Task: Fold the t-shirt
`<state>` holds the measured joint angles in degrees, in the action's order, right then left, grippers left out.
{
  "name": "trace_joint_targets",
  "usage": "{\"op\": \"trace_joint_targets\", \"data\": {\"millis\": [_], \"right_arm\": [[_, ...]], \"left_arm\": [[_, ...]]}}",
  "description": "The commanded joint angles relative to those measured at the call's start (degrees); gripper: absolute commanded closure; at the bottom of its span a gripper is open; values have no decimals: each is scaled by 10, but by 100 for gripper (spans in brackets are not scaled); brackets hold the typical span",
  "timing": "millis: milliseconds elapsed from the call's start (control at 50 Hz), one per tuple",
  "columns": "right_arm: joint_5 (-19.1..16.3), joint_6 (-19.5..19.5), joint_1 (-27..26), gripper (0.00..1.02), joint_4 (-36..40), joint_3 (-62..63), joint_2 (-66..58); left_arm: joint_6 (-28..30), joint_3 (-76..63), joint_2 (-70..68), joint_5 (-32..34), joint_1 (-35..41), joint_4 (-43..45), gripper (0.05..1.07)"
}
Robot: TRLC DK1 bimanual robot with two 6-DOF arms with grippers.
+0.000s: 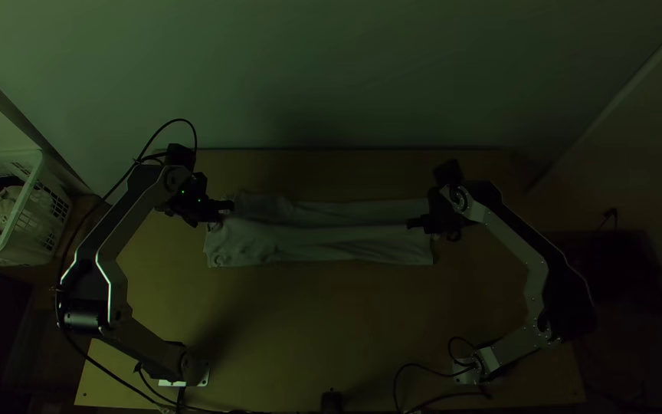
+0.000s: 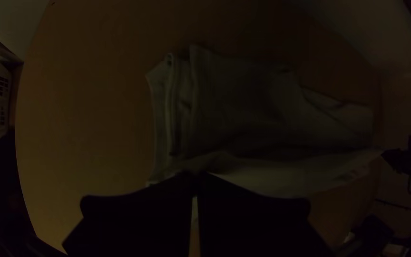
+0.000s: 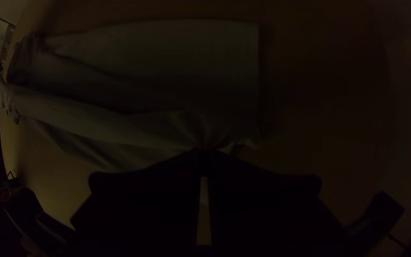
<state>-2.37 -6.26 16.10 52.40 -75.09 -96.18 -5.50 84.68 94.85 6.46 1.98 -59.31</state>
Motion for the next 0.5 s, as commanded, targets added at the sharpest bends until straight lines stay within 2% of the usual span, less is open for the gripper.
{"op": "trace_joint_targets", "data": {"millis": [0,240,300,340,380,420,440,460,480], "right_arm": [[6,13,-12,100,-4,-37,-34],[6,15,-27,99,-13,-102,-106],[9,13,-31,95,-14,-127,-127],[10,4,-36,80,-14,-144,-142],[10,-15,-42,59,-14,-159,-155],[10,-24,-47,42,-14,-164,-163],[10,-24,-48,29,-14,-165,-166],[11,-24,-49,12,-18,-167,-168],[15,-24,-50,1,-18,-171,-173]], "left_arm": [[8,37,31,1,-7,3,104],[8,82,82,1,-8,7,104],[2,96,94,1,-10,9,100],[-4,105,102,7,-10,9,86],[-4,111,108,25,-12,9,64],[-4,116,111,45,-13,9,30],[-4,116,111,52,-15,11,11],[-6,116,111,58,-15,16,8],[-11,116,111,63,-16,18,10]]}}
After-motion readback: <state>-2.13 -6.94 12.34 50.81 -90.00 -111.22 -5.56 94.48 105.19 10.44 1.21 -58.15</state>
